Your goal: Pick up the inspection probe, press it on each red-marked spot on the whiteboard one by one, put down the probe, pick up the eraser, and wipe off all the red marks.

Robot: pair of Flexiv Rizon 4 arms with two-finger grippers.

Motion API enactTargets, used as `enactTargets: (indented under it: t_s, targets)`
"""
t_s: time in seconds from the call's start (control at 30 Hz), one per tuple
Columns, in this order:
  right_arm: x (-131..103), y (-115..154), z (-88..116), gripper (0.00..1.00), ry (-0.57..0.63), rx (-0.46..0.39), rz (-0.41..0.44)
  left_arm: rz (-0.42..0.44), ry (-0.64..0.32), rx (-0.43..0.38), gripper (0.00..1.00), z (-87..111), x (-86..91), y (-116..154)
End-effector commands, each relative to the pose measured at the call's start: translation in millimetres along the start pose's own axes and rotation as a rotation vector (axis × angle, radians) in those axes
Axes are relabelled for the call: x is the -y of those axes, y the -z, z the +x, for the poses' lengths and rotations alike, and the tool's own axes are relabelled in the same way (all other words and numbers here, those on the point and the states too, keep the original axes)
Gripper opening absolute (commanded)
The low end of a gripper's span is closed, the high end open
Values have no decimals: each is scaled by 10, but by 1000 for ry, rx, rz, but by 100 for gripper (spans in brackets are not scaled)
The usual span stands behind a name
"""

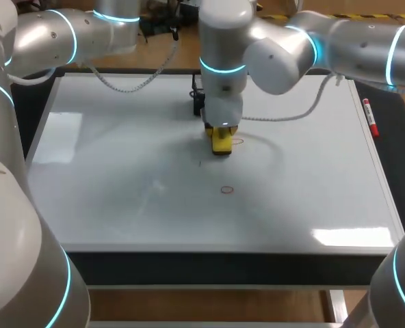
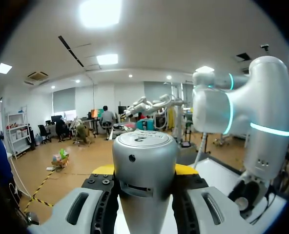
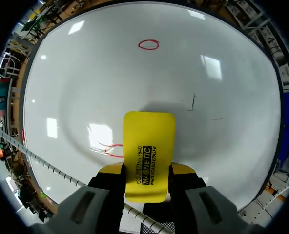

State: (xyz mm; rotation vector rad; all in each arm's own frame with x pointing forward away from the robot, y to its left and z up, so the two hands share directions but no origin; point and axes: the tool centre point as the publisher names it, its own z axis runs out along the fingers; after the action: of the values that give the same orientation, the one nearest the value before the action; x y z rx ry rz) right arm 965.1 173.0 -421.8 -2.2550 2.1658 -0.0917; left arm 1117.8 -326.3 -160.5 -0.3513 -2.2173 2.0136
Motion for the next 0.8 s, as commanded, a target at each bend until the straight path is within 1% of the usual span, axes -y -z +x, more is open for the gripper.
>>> enactTargets:
  t_s: [0.03, 0.2, 0.47, 0.6, 0.8]
  targets:
    - [31, -42, -26, 0, 2, -9, -12, 1, 0, -4, 0, -18, 7, 1]
    - [26, -98, -6, 0, -7, 1, -34, 1, 0, -4, 0, -18, 7, 1]
    - [27, -129, 134, 0, -30, 2, -44, 1, 0, -4, 0, -18, 7, 1]
    - [11, -132, 232, 0, -51, 0, -46, 1, 0, -4, 0, -18, 7, 1]
    - [-5, -137, 439, 0, -96, -7, -46, 1, 0, -4, 0, -18, 7, 1]
